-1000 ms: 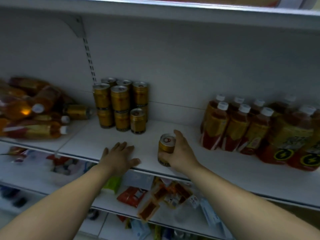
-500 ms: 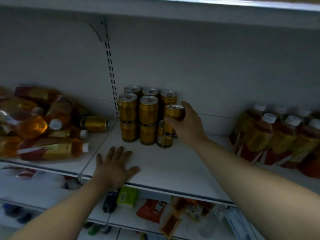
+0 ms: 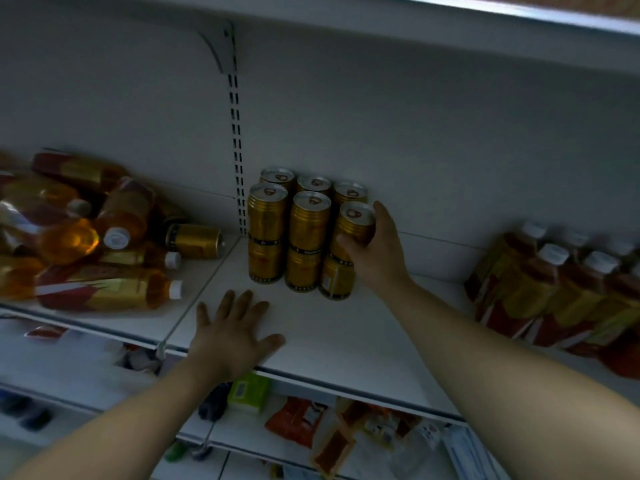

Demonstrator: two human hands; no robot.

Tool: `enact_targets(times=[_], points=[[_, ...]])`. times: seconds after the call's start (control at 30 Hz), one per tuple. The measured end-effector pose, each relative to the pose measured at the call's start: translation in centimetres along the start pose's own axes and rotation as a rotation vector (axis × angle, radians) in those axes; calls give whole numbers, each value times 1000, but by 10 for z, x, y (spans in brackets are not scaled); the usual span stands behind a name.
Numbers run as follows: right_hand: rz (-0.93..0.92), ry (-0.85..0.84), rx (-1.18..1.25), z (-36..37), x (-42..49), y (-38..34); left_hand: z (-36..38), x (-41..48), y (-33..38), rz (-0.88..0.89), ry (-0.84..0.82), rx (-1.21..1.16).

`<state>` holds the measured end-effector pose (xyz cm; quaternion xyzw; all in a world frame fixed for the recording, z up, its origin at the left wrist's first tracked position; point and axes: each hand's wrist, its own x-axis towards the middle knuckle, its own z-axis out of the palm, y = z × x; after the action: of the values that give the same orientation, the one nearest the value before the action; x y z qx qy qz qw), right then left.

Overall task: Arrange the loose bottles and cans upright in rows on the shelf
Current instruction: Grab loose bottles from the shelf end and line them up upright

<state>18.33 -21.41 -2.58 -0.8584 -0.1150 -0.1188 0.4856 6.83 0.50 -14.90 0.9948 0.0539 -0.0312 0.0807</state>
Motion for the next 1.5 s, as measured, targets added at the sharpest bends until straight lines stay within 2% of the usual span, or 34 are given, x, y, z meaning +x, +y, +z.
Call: enact_targets(times=[0.2, 0.33, 0.4, 0.5, 0.63, 0.83, 0.93, 1.03, 1.13, 1.33, 1.5], points=[[-10, -45, -4, 9, 9, -3, 1, 7, -2, -1, -74, -10], [39, -102, -118, 0, 9, -15, -27, 11, -3, 5, -287, -59], [27, -90, -212, -7, 5, -26, -52, 14, -3, 12, -323, -195], [-48, -85, -327, -12, -1, -49, -90, 14, -2, 67, -183, -410], [-165, -134, -391, -7, -8, -84, -129, 6, -12, 108, -93, -495], [-309, -247, -368, 31, -11, -125, -167, -22, -50, 55, 19, -422], [-359, -320, -322, 59, -12, -142, -176, -47, -82, -32, 122, -289], [-353, -419, -295, 89, -17, -154, -182, -65, -118, -148, 141, -200], [-361, -486, -336, 121, -24, -165, -188, -80, -156, -193, 172, -226], [-366, -540, -339, 195, -24, -190, -188, -77, -231, -313, 328, -378], [-197, -537, -306, 259, -25, -199, -182, -45, -295, -370, 318, -605]])
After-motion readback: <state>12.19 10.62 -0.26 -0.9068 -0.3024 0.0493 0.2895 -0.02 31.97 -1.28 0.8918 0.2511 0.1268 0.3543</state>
